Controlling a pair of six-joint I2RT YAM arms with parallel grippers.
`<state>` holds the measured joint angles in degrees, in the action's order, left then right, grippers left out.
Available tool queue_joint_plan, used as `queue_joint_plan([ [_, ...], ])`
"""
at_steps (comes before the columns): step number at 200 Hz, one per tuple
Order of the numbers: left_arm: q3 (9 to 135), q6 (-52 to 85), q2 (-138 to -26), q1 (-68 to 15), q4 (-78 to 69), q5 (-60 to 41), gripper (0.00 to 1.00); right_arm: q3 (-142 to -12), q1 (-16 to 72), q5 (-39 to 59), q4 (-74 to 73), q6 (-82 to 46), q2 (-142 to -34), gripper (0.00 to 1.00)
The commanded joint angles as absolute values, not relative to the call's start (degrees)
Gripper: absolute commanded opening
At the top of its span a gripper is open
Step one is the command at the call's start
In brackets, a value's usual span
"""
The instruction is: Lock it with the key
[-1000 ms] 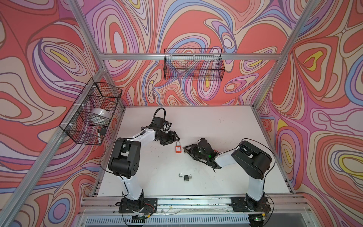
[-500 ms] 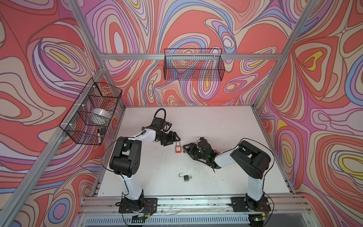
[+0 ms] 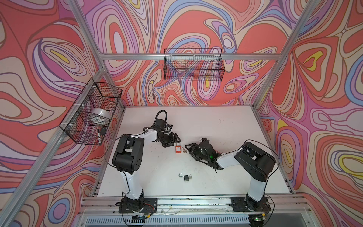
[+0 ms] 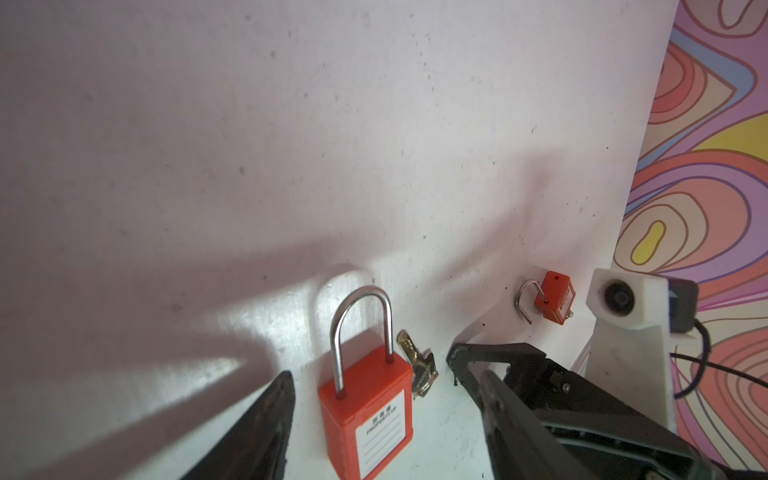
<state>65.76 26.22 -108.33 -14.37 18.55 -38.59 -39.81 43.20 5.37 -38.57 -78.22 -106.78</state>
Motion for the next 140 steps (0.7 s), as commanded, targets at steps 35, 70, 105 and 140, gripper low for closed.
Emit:
queue_joint_plan([
  [35,67.33,27.32,-109.83,-15.16,16.61,-42.01,0.70,-39.80,43.50,4.63,-36.40,-75.50,-104.93,0.66],
  [70,67.36,27.41,-109.78,-15.18,16.60,-42.18,0.69,-39.84,43.50,4.91,-37.05,-75.45,-105.17,0.65],
  [105,67.21,27.43,-109.79,-15.19,16.37,-42.26,0.68,-39.99,43.50,5.10,-37.51,-75.08,-105.28,0.64],
  [140,66.98,27.00,-109.13,-15.16,16.99,-40.11,0.72,-40.15,43.50,5.27,-37.32,-74.62,-105.12,0.64],
])
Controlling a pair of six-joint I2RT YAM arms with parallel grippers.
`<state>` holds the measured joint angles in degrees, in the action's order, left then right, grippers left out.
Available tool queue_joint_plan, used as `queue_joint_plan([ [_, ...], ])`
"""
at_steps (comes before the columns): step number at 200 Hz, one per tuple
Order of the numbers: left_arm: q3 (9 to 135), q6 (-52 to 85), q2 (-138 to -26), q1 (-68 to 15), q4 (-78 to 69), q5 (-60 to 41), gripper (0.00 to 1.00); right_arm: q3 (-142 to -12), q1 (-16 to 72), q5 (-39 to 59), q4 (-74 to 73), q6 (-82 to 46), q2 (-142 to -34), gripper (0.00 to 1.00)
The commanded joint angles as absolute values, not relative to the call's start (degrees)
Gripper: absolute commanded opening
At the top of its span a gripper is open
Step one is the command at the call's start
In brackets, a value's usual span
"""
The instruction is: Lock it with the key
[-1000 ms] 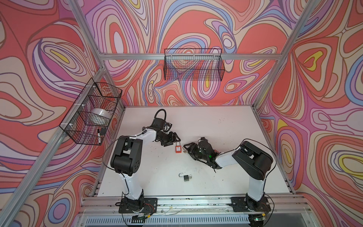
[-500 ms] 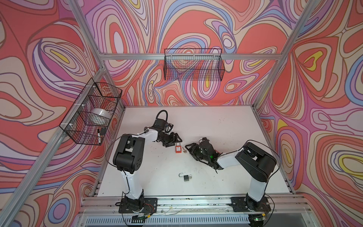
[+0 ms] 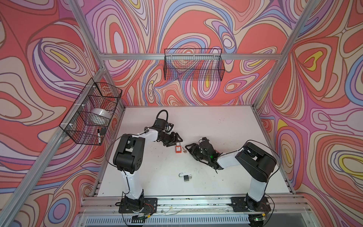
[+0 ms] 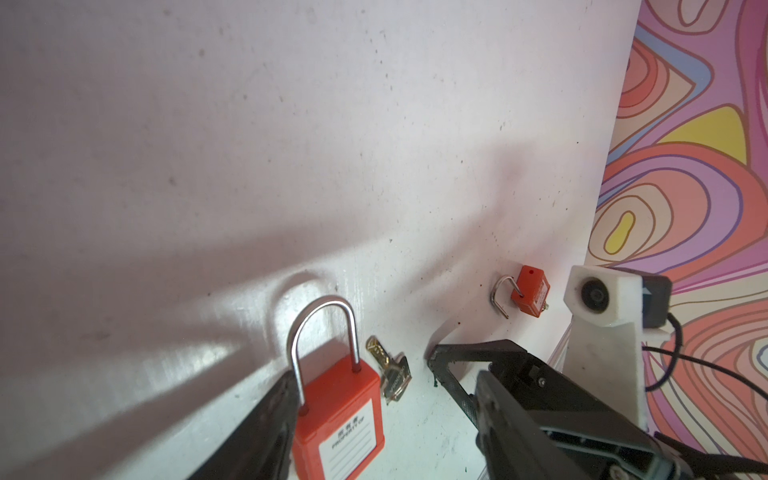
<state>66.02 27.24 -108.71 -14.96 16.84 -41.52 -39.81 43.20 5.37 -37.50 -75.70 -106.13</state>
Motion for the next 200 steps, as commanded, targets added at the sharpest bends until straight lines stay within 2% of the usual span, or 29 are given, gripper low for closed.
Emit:
queue_joint_plan([
  [1,66.93,26.99,-109.10,-15.14,16.98,-40.00,0.72,-40.16,43.51,5.23,-37.34,-74.62,-105.12,0.64],
  [48,66.57,26.96,-109.80,-15.25,16.30,-40.31,0.74,-39.87,43.51,5.27,-37.53,-74.71,-105.21,0.64],
  [77,66.40,27.59,-110.23,-15.37,15.56,-41.03,0.69,-39.80,43.43,5.27,-37.88,-74.79,-105.22,0.64],
  [151,66.20,27.83,-110.27,-15.42,15.56,-41.43,0.65,-39.79,43.49,5.53,-38.38,-74.71,-105.42,0.63],
  [168,66.16,28.02,-110.32,-15.47,15.56,-41.66,0.62,-39.79,43.47,5.54,-38.40,-74.71,-105.38,0.63],
  [200,66.09,27.98,-110.15,-15.42,15.56,-41.39,0.65,-39.55,43.45,5.48,-38.29,-74.63,-105.28,0.63],
])
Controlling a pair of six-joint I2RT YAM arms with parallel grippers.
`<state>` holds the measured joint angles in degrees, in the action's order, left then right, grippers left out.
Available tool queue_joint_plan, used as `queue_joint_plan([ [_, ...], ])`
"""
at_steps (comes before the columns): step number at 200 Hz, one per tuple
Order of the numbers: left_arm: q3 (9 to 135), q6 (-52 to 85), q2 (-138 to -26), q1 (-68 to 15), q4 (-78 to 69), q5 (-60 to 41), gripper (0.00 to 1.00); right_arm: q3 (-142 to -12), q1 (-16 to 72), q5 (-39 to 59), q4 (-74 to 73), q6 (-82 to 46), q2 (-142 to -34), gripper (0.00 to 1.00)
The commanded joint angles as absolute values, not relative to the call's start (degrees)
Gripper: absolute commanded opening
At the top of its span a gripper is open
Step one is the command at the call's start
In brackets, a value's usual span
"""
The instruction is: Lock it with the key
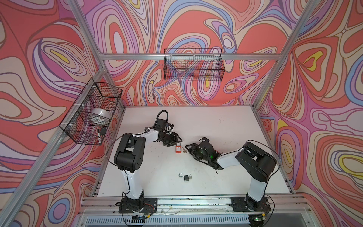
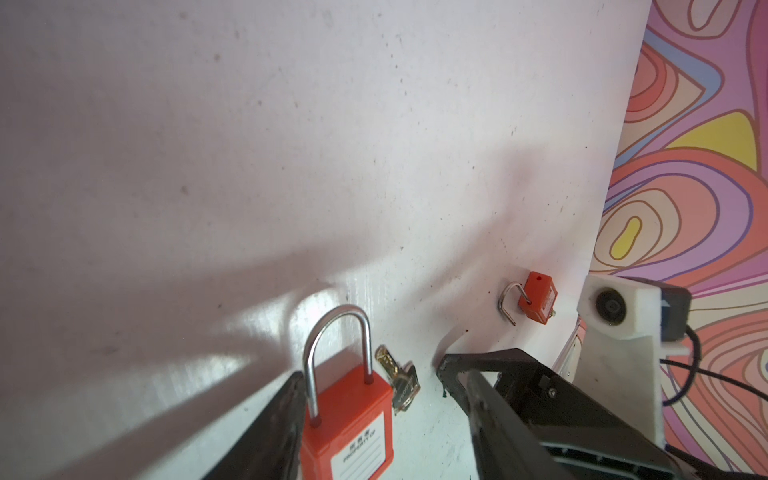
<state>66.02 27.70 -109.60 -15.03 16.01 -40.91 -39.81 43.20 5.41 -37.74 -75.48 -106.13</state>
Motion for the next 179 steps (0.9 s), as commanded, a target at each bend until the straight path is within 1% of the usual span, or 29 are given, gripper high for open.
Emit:
queue_joint_plan([
  [1,66.09,28.01,-110.14,-15.45,15.56,-41.39,0.65,-39.59,43.43,5.46,-38.26,-74.67,-105.24,0.63],
  [32,66.10,27.68,-109.52,-15.46,15.56,-41.00,0.69,-40.20,43.42,6.11,-37.91,-73.37,-104.90,0.63],
  [51,66.04,27.20,-107.47,-15.44,15.54,-40.06,0.70,-42.30,43.35,6.70,-33.16,-68.81,-102.93,0.63],
  [62,65.78,26.69,-105.74,-15.45,15.56,-38.36,0.70,-44.46,43.22,6.84,-28.12,-64.55,-101.87,0.63],
  [66,65.62,26.42,-105.07,-15.47,15.55,-37.70,0.70,-45.30,43.16,6.83,-26.19,-62.78,-99.92,0.63],
  [86,65.92,25.17,-102.30,-15.34,16.28,-35.79,0.71,-50.36,42.42,5.79,-13.39,-53.01,-96.33,0.64],
  [123,67.19,23.72,-100.30,-15.42,19.62,-34.89,0.72,-59.30,39.04,-1.05,12.40,-37.03,-91.68,0.68],
  [133,66.95,23.72,-99.91,-15.38,20.03,-34.92,0.72,-60.78,38.02,-4.04,17.94,-33.42,-90.87,0.75],
  [153,66.33,23.81,-99.16,-15.40,20.18,-35.14,0.72,-62.39,35.15,-8.34,26.71,-27.74,-89.78,0.81],
  [179,65.52,23.96,-98.22,-15.43,20.35,-35.24,0.72,-61.43,30.42,-7.50,32.23,-23.89,-89.38,0.83],
])
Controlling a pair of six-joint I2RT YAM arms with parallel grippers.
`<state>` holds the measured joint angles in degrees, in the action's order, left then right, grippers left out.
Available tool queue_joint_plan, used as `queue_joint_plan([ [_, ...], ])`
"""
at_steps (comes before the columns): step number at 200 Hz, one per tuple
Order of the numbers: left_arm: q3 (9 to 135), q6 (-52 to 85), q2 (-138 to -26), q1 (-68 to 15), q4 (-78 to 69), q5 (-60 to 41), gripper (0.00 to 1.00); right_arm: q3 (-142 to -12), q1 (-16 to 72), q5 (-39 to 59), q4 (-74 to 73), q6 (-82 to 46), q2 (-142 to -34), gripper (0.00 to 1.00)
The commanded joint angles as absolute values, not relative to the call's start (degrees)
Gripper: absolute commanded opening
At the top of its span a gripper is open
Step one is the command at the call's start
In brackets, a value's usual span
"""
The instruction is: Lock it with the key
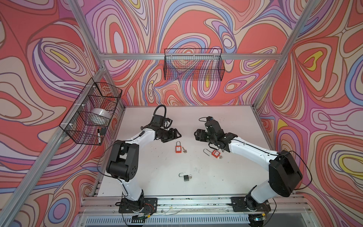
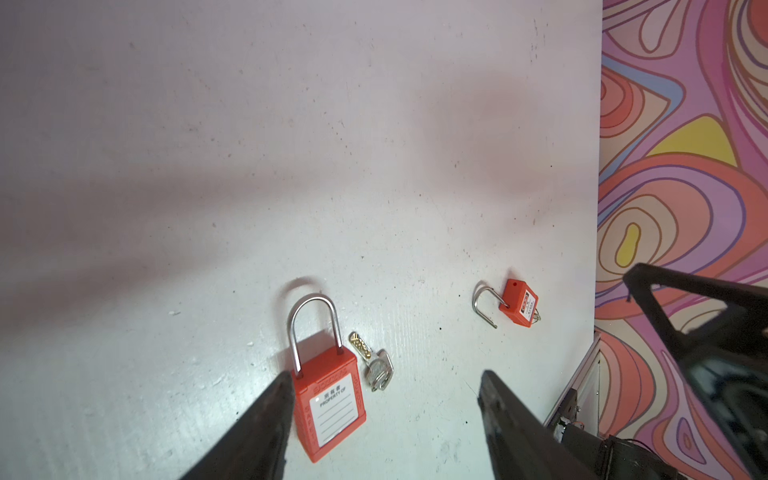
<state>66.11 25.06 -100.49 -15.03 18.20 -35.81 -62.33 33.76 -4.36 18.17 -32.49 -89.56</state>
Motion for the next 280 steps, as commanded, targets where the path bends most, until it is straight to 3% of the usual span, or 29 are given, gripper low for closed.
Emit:
queue_joint_plan([
  [1,65.46,23.98,-98.20,-15.45,20.37,-35.24,0.72,-61.39,30.24,-7.44,32.37,-23.76,-89.38,0.83],
  [130,64.71,24.98,-97.30,-15.43,20.92,-36.30,0.72,-55.81,27.33,-2.43,35.68,-19.30,-93.75,0.83],
  [192,64.70,25.07,-98.51,-15.47,20.53,-36.90,0.72,-52.32,27.34,3.69,33.49,-21.16,-92.47,0.62],
  [280,64.59,27.14,-97.30,-15.69,19.53,-38.24,0.72,-51.30,27.48,1.24,32.52,-21.18,-93.08,0.47],
])
